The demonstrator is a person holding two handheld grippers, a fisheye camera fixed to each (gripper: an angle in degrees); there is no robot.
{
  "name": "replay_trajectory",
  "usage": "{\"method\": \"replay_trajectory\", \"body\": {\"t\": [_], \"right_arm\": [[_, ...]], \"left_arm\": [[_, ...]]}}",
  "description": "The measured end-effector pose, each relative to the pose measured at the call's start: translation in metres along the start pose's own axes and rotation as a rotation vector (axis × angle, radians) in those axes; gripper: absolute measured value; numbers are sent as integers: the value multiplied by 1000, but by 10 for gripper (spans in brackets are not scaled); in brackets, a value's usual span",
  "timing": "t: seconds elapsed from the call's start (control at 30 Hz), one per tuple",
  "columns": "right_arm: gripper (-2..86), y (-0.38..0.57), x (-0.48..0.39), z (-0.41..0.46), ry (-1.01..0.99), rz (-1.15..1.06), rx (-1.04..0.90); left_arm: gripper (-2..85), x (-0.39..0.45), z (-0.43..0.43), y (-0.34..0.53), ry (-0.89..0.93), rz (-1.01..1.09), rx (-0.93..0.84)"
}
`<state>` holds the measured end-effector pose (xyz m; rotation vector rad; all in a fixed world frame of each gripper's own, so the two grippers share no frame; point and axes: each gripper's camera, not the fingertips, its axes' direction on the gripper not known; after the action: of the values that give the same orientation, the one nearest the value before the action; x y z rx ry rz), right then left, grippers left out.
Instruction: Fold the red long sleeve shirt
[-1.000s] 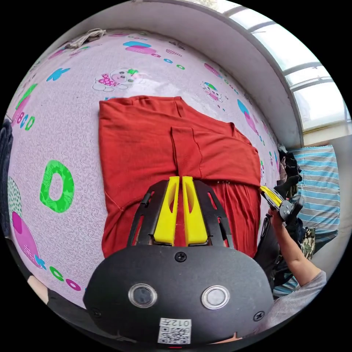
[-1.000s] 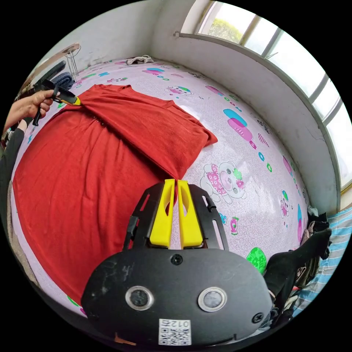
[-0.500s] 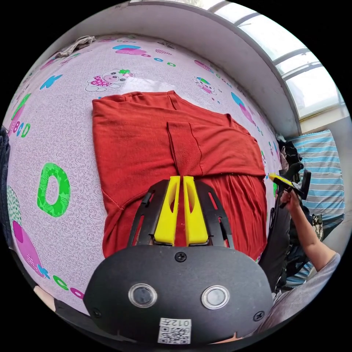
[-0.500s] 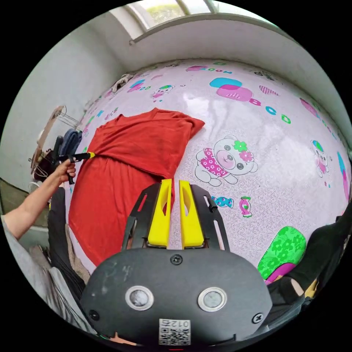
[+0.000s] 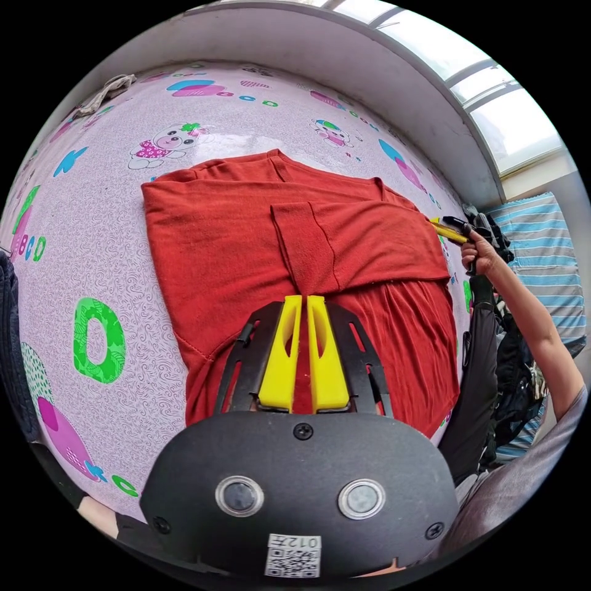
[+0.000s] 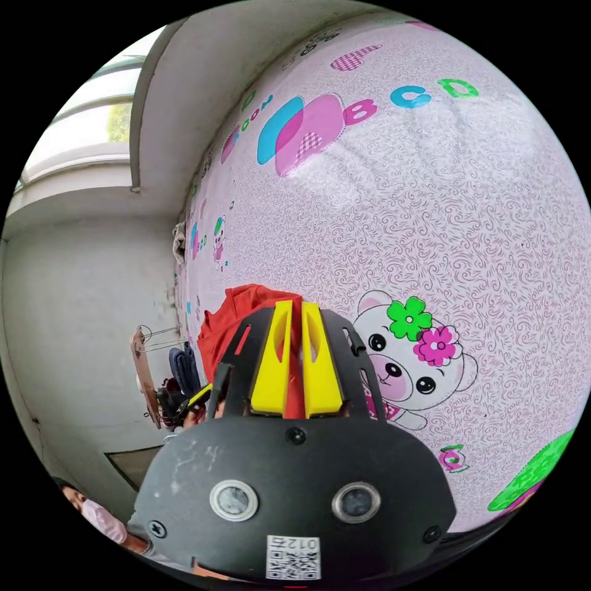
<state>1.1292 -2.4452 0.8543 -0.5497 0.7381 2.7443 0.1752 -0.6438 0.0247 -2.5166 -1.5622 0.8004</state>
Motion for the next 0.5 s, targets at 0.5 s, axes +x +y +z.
{"method": "replay_trajectory", "body": {"t": [0.5], "right_arm": [[4, -49, 16, 8, 481, -342, 169]], "left_arm": [[9, 7, -28, 31, 6, -23, 67]]}}
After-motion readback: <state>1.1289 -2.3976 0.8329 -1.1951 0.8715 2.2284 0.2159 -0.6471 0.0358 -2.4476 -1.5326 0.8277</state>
